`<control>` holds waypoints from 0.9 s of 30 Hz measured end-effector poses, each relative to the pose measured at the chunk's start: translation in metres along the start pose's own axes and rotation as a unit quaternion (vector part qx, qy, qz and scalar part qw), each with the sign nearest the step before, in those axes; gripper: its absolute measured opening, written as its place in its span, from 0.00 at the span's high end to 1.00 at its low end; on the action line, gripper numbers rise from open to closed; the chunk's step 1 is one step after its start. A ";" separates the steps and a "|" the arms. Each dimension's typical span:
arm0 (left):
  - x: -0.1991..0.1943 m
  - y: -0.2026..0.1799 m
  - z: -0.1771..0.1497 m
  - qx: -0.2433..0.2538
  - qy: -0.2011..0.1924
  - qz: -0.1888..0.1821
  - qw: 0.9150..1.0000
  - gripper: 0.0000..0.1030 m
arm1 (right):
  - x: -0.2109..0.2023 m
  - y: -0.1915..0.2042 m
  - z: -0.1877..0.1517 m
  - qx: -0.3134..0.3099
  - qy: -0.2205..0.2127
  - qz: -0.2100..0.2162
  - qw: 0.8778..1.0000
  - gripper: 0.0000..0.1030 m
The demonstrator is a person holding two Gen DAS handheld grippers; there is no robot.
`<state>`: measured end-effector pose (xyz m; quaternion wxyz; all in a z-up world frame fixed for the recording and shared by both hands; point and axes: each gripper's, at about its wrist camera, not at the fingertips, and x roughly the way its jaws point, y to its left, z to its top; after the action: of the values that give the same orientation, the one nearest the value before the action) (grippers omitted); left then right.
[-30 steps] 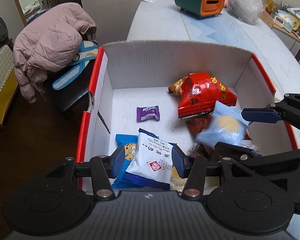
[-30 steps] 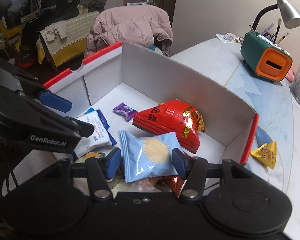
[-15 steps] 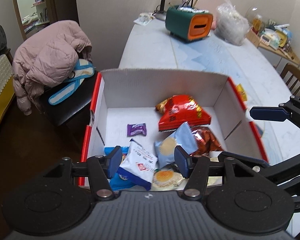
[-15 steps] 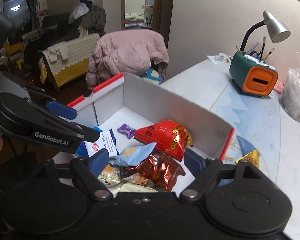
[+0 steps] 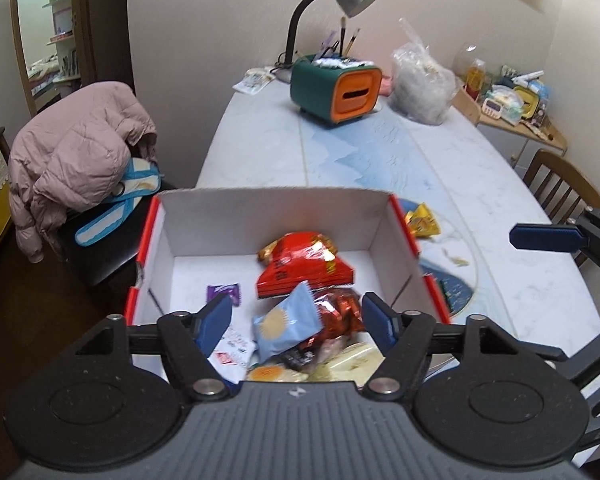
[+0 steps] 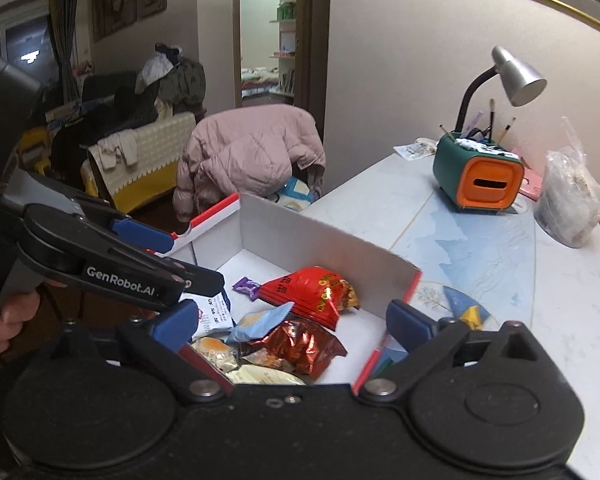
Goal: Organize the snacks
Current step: 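Move both tools back toward the green bar and yellow triangular candy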
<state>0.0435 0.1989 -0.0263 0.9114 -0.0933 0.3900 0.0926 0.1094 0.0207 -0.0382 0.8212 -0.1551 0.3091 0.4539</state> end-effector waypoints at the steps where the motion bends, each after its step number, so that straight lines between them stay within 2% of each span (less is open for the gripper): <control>1: 0.000 -0.004 0.000 -0.002 -0.002 -0.003 1.000 0.27 | -0.004 -0.004 -0.002 0.003 -0.002 0.001 1.000 0.00; 10: 0.013 -0.058 -0.001 -0.011 0.005 -0.012 1.000 0.27 | -0.034 -0.054 -0.025 0.025 -0.001 -0.007 1.000 0.00; 19: 0.039 -0.127 -0.006 -0.015 0.009 0.001 1.000 0.27 | -0.062 -0.132 -0.061 0.055 0.017 -0.021 0.998 0.00; 23: 0.053 -0.153 -0.005 -0.048 0.018 0.016 0.999 0.27 | -0.069 -0.163 -0.072 0.059 0.021 -0.031 0.998 0.00; 27: 0.073 -0.177 0.001 -0.091 0.039 0.045 0.994 0.27 | -0.072 -0.193 -0.075 0.059 0.022 -0.038 0.997 0.00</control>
<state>0.1358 0.0354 -0.0614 0.8782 -0.1611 0.4190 0.1652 0.2154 -0.1704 -0.0535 0.8385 -0.1282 0.3470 0.4002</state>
